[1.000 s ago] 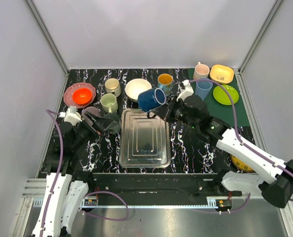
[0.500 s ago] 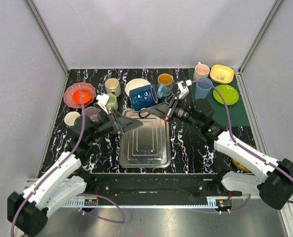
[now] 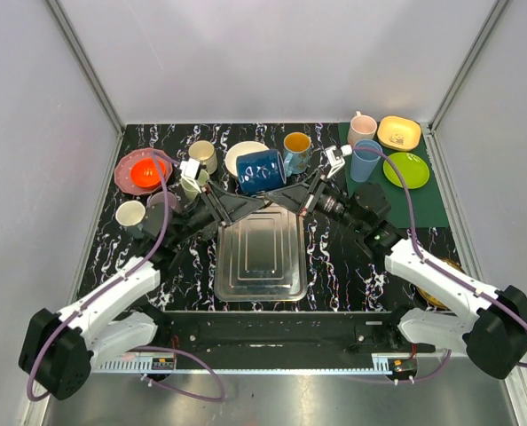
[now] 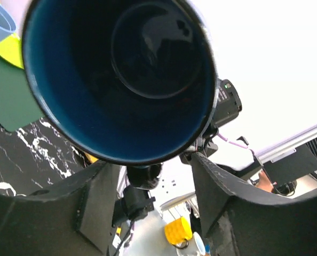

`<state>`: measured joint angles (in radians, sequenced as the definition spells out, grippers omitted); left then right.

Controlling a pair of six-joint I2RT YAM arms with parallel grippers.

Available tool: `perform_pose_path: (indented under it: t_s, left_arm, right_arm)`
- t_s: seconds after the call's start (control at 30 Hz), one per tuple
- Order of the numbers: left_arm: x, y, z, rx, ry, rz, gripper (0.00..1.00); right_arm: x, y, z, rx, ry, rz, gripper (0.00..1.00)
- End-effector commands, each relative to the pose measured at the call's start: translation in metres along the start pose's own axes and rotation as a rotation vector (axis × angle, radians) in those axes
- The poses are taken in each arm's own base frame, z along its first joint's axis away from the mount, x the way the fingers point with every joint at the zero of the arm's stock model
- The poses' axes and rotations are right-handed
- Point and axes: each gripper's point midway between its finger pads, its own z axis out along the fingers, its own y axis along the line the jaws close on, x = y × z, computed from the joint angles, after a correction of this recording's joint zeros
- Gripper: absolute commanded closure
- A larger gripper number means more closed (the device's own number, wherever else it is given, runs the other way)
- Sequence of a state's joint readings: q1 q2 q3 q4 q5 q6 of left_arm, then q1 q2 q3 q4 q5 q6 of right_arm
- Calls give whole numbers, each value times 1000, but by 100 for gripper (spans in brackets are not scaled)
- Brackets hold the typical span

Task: Turn the mug right side up

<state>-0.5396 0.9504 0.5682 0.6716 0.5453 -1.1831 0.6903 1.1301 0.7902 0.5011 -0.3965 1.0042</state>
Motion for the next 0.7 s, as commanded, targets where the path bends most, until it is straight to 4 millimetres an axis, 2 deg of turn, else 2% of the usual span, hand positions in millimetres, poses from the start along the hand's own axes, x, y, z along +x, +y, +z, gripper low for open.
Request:
perform_pose_path:
  t_s: [0.0,0.1,0.2,0.33,0.53,0.6,0.67]
  left_arm:
    - [-36,-47,9,193,-154,40,51]
    - [-38,-45,12,209,-165,19,60]
    - [-43,-48,13,226,-190,6,62]
    - [-50,-51,17,231,-205,3,55]
    - [-53,-51,27,248,-191,-12,53]
    - [-53,-51,28,267,-193,-15,60]
    - [-54,-52,29,281,-194,-24,77]
  right_arm:
    - [-17,48,-11,-176,-61,-59,100]
    - [-15,47,-12,-178,-59,-58,100]
    - [-12,46,-13,-178,-47,-65,100]
    - [-7,40,-13,-163,-28,-75,100]
    - [5,29,-15,-151,17,-79,100]
    - [10,27,-16,-150,34,-74,100]
    - [12,29,-16,-164,52,-81,100]
